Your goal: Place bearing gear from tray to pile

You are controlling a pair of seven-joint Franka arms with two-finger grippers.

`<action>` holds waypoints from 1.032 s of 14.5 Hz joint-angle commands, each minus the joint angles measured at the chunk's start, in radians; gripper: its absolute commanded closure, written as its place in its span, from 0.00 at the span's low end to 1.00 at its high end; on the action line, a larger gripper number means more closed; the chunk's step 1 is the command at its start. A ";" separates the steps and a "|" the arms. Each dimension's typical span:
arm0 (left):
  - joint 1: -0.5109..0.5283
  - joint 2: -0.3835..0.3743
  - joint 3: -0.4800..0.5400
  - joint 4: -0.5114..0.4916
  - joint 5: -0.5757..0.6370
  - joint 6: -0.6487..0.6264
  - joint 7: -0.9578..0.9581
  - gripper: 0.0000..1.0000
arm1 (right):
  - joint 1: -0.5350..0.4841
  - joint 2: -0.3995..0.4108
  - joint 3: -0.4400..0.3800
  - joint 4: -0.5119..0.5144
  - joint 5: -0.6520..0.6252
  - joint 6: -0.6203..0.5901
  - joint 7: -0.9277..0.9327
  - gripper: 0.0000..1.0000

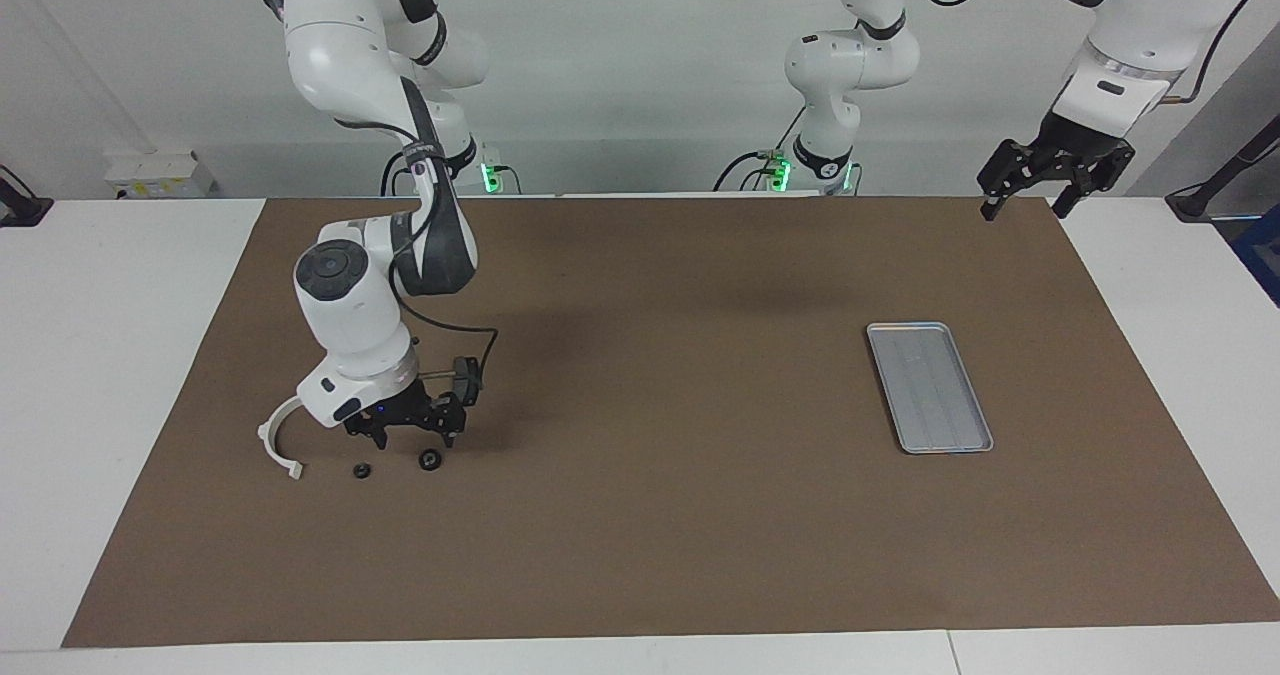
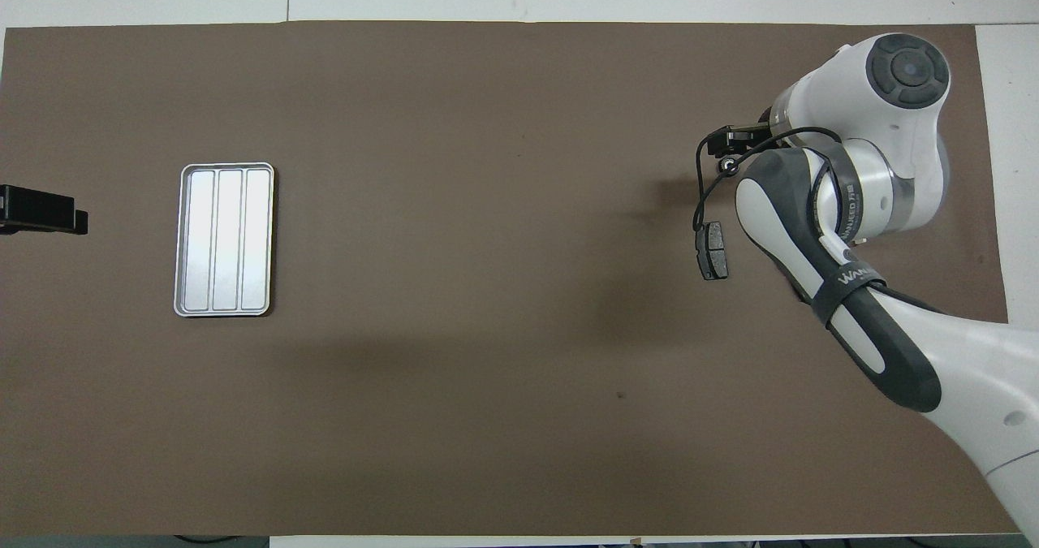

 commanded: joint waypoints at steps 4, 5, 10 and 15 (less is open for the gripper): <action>-0.012 -0.001 0.009 0.014 -0.010 -0.053 0.006 0.00 | -0.032 -0.151 0.012 0.001 0.025 -0.164 -0.051 0.00; -0.014 -0.003 0.009 0.010 -0.010 -0.054 0.008 0.00 | -0.025 -0.186 0.012 0.001 0.035 -0.200 -0.049 0.00; -0.014 -0.006 0.009 -0.004 -0.010 -0.042 0.009 0.00 | 0.007 -0.390 0.009 0.001 0.038 -0.447 -0.041 0.00; -0.014 -0.009 0.011 -0.004 -0.009 -0.044 0.009 0.00 | -0.005 -0.506 0.007 0.005 0.084 -0.627 -0.038 0.00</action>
